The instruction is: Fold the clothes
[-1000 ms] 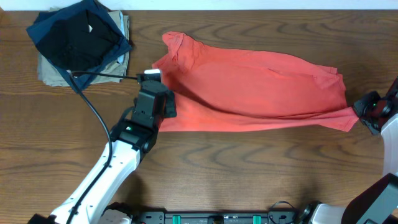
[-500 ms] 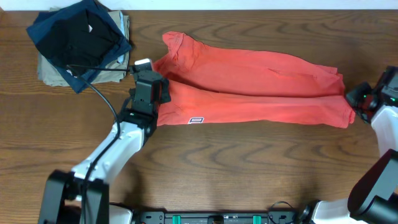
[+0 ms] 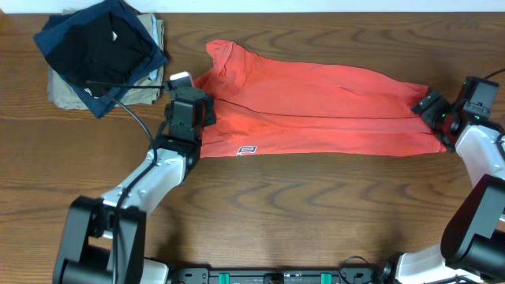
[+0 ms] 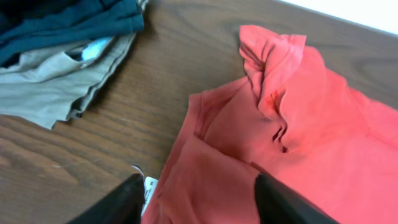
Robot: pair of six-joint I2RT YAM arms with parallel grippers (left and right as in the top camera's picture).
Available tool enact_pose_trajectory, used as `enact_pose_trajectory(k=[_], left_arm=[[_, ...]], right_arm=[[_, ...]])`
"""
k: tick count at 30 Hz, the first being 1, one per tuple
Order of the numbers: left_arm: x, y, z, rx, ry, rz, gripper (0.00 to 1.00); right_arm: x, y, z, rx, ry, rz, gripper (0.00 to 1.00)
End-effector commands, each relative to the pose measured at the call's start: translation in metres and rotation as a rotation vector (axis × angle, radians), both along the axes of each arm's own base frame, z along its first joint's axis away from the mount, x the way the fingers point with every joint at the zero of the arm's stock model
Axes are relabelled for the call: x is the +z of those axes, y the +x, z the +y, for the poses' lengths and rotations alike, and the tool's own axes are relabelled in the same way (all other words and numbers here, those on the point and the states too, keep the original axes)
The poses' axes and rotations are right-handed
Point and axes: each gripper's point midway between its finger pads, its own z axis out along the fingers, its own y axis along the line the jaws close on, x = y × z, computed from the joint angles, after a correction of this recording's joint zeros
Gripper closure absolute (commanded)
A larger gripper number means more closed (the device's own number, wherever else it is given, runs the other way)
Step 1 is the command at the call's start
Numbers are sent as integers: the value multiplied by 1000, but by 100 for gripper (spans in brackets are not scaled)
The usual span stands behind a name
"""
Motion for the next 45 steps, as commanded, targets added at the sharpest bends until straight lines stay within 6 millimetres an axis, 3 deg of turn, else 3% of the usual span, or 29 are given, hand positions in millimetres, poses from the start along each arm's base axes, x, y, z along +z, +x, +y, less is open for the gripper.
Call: enact_pose_trajectory(k=[1,4,5,6,8,11,13,17,20,26,32,37,41,45], left_arm=[[50,2,3,10,-31,-118,35],[77,-2,-12,-75,-88,-174,32],[83,-3,-18,-112,-96,-184,28],[87,-2,-25,-153,-104,-189,17],[86,-1,-35,-229,-99,-156,11],[77,5,-38,-259,-119,10,10],[77,14,-39,-289,-118,114,6],[89,43,-41,-331,-76,234,6],[91,71,-55,-409,-60,268,5],[42,110,-62,-405,-63,323,5],[-19,122,-64,-407,-59,388,5],[-54,127,-65,-408,-57,424,6],[-67,127,-65,-406,-57,437,21],[-64,132,-66,-408,-56,412,35]], right_arm=[[40,11,0,33,-43,-62,1],[60,15,5,65,-31,-91,1],[65,19,11,107,-16,-107,1],[70,23,18,158,-2,-123,1],[74,25,27,208,15,-127,1],[75,20,37,256,15,-82,1],[76,16,45,292,16,-50,1],[78,10,58,337,25,-8,1],[76,6,69,375,30,19,1],[72,3,90,454,24,47,1],[71,3,102,485,26,55,1],[71,3,106,495,26,57,1],[71,3,107,496,22,57,3],[71,4,100,479,-9,64,8]])
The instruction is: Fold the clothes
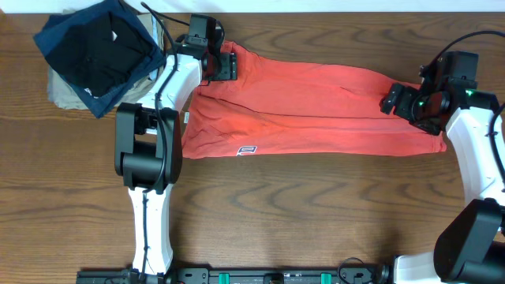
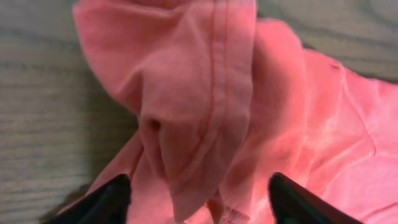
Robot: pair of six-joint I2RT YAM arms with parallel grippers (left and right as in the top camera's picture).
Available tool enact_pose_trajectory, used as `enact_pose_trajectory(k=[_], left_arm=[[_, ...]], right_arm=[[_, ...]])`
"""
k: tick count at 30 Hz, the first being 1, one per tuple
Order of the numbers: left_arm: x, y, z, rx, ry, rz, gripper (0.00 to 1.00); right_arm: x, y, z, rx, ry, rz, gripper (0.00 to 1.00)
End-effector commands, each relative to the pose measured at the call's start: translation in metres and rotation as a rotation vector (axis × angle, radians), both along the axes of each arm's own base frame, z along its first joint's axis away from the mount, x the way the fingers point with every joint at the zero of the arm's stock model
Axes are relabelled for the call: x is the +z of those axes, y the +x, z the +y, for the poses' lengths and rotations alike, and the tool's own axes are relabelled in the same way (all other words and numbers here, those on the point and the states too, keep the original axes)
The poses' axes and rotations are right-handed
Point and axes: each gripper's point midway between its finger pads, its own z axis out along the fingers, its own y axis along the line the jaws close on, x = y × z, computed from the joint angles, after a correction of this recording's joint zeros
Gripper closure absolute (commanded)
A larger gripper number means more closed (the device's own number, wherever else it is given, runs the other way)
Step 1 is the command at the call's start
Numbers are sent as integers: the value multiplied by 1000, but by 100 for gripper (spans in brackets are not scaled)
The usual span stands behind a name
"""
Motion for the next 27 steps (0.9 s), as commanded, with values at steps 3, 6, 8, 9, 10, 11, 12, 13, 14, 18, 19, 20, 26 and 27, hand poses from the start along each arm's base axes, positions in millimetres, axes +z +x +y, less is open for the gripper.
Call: enact_pose_trajectory(k=[3,6,8,9,10,11,12,13,14,18,19,20,26,27], left_arm=[[4,7,-1,-7,-7,-30,53],[5,8,-1,-7,-7,-34,60],[5,8,-2,-7,-8,-35,60],[5,8,-1,-7,-7,-34,62],[5,8,-1,-7,-7,-34,68],[4,8,-1,-7,-7,-33,73],[4,8,-1,-7,-7,-33,77],[4,8,-1,-7,-7,-33,80],[4,8,-1,-10,-5,-34,86],[6,6,-1,-20,5,-35,94],[8,4,0,-20,9,-29,94],[12,2,1,-23,13,-27,94],[58,-3,2,-26,10,-76,94],[67,-4,3,-26,8,-87,94]], right_arm=[[10,5,-5,1,-54,-26,9],[10,5,-5,1,-54,-25,9],[10,5,-5,1,-54,-26,9],[10,5,-5,-1,-54,-24,9],[10,5,-5,0,-54,-25,9],[10,5,-5,0,-54,-25,9],[10,5,-5,0,-53,-25,9],[10,5,-5,-2,-53,-25,10],[10,5,-5,-2,-53,-25,10],[11,7,-6,-3,-55,-33,15],[12,8,-6,-4,-58,-41,18],[13,10,-8,-7,-66,-50,19],[21,33,-26,-54,-129,-138,32],[20,37,-28,-58,-138,-151,34]])
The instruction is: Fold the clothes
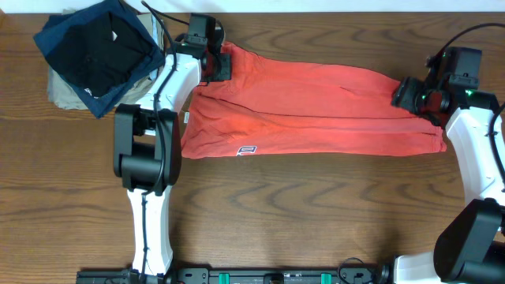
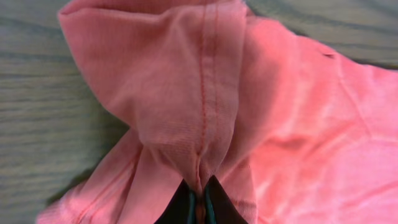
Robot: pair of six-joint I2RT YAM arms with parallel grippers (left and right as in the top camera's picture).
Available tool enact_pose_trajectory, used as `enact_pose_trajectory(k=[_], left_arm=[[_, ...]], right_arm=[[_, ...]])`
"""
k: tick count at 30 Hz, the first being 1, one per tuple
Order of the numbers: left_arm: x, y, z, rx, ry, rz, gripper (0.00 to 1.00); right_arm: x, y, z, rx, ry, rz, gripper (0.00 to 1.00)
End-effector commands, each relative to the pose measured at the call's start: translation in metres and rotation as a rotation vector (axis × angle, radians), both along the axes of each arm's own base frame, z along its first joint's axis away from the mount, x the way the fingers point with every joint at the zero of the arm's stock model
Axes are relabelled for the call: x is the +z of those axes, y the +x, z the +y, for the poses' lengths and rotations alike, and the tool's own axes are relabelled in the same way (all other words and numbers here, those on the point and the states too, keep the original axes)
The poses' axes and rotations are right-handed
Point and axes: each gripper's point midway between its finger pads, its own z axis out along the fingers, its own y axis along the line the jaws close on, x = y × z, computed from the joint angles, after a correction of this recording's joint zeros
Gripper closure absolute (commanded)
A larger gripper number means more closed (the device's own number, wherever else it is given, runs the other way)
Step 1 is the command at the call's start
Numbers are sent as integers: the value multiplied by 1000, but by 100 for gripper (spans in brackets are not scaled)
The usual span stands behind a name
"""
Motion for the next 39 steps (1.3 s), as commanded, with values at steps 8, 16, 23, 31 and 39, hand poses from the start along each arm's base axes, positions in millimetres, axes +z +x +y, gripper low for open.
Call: enact_pose_trajectory(k=[8,16,23,31,39], left_arm=[[113,-17,6,-8,-6,-134,94],[106,-34,9,-8,8,-58,94],[104,-37,9,-8,10,-46,94],[102,-40,10,-8,13,-31,94],[102,-40,10,-11,15,-32,94]], right_arm=[[-22,25,-49,-141,-174,-3,35],[-78,23,-72,-182,-107,91,34],[-82,34,-80,-191,-109,51,30],[-94,46,-86,-143,-155,30,30],[-111,43,-106,-180,-147,43,39]])
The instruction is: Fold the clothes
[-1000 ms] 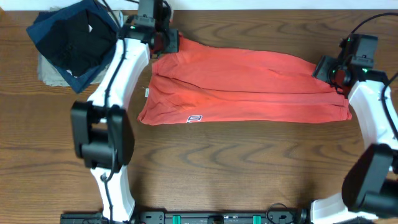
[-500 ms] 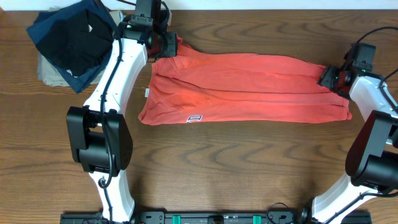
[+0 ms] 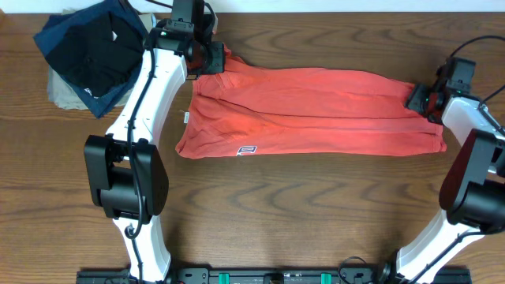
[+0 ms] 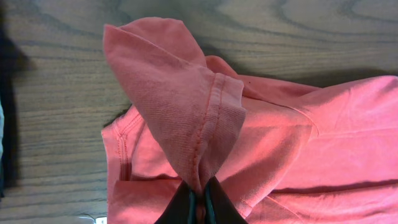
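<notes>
A red-orange garment [image 3: 316,110] lies stretched across the table from left to right, with a small label [image 3: 247,150] on its near edge. My left gripper [image 3: 211,58] is shut on a bunched fold at its far left corner; in the left wrist view the cloth [image 4: 186,118] rises in a peak from the gripper [image 4: 200,202] with the rest lying below. My right gripper [image 3: 422,99] is at the garment's far right corner; whether it grips the cloth cannot be told from above.
A pile of clothes, dark blue and black [image 3: 99,47] on a beige piece [image 3: 63,91], sits at the far left corner. Cables run by both arms. Bare wooden table [image 3: 316,213] lies in front of the garment.
The left gripper, still shut on the fold, has lifted the corner so the cloth peaks above the table. The right gripper has shifted further right to the garment's end, and the garment looks more taut.
First the left gripper was open at the garment's near left edge, the right one at the right end. Then the left stood open over the far left corner. It then shut on the fold there. Now that corner is lifted and the garment is stretched.
</notes>
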Robot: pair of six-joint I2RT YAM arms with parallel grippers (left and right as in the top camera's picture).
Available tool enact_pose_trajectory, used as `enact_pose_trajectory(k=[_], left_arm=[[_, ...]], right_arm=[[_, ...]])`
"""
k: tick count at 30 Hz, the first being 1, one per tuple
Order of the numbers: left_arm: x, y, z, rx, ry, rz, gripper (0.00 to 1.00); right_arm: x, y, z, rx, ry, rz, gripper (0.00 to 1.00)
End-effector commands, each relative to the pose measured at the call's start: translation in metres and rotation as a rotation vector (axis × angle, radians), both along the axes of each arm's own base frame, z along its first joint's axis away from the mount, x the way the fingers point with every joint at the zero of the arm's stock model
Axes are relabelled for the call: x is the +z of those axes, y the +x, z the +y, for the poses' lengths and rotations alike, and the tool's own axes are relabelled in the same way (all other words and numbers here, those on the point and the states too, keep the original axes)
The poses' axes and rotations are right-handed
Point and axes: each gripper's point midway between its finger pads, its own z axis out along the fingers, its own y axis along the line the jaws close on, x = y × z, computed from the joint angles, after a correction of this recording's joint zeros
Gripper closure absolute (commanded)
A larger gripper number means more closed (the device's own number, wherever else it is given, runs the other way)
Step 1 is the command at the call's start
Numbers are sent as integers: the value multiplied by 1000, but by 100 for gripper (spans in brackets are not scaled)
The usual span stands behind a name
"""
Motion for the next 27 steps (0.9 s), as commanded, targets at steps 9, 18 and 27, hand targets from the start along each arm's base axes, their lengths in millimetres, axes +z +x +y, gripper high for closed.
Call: enact_pose_trajectory(k=[9,18,27], left_arm=[[0,1,2,-8,19,-6,94],[0,1,2,-8,18,-6,94],[0,1,2,-8,18,-6,94]], right_arm=[[11,18,-6,29,51,-97,42],[12,24,-3,40,65,-123,53],[-12,23,-2,39,81,-93,55]])
